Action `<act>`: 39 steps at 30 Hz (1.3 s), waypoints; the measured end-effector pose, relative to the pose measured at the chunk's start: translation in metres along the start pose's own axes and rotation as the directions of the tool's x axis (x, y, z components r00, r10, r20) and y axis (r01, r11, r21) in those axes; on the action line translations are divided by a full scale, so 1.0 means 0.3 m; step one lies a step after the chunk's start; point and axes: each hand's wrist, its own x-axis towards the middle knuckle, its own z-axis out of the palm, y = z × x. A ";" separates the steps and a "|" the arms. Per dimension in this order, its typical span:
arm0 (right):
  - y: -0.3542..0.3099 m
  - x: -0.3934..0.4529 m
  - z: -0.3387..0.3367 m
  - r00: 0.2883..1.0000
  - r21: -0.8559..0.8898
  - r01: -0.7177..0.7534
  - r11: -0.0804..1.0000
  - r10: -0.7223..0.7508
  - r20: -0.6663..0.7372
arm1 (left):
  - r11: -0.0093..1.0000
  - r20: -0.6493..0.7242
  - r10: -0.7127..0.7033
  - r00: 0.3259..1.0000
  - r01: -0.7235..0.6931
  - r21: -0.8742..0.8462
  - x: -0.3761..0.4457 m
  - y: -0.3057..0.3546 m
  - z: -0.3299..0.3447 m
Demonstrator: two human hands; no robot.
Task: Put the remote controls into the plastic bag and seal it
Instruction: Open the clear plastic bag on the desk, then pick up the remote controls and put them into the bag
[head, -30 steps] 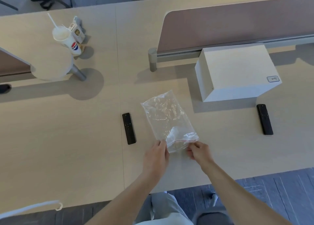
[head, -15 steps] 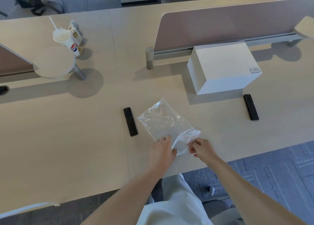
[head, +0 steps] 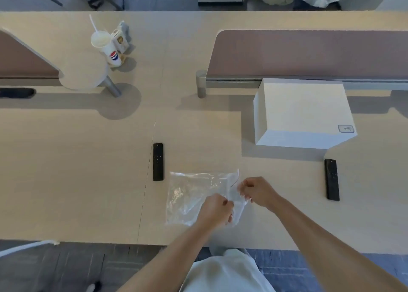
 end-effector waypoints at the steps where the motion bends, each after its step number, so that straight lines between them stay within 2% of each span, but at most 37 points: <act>1: -0.010 0.023 -0.003 1.000 -0.012 0.019 1.000 -0.019 0.026 | 0.999 -0.025 -0.027 0.999 0.025 -0.048 0.002 0.007 0.003; 6: -0.082 0.139 0.062 0.985 -0.080 0.100 0.992 -0.087 0.152 | 0.963 -0.131 -0.162 0.978 0.127 -0.239 0.004 -0.009 -0.027; 13: -0.234 0.206 0.240 0.939 -0.090 0.106 0.990 -0.069 0.337 | 0.948 -0.314 -0.281 0.907 0.211 -0.238 -0.022 -0.134 -0.104; 17: -0.292 0.218 0.307 0.927 -0.139 0.117 0.983 -0.058 0.370 | 0.896 -0.391 -0.375 0.841 0.221 -0.385 0.006 -0.247 -0.105; 21: -0.354 0.227 0.363 0.917 -0.137 0.144 0.980 -0.080 0.391 | 0.867 -0.427 -0.411 0.805 0.201 -0.456 0.015 -0.305 -0.128; 26: -0.431 0.231 0.447 0.914 -0.121 0.154 0.981 -0.095 0.395 | 0.854 -0.513 -0.462 0.723 0.207 -0.477 -0.020 -0.341 -0.208; 29: -0.491 0.234 0.490 0.922 0.015 0.101 0.995 -0.099 0.375 | 0.865 -0.591 -0.470 0.655 0.210 -0.456 -0.034 -0.370 -0.271; 31: -0.531 0.250 0.511 0.951 0.100 0.033 0.994 -0.061 0.302 | 0.874 -0.625 -0.455 0.635 0.182 -0.451 -0.033 -0.384 -0.302; 34: -0.572 0.314 0.563 0.985 0.055 0.013 0.998 -0.023 0.171 | 0.874 -0.620 -0.433 0.654 0.136 -0.466 -0.031 -0.400 -0.330; 39: -0.653 0.392 0.631 0.997 -0.232 0.043 0.972 -0.025 0.080 | 0.883 -0.583 -0.383 0.716 0.099 -0.458 -0.028 -0.436 -0.320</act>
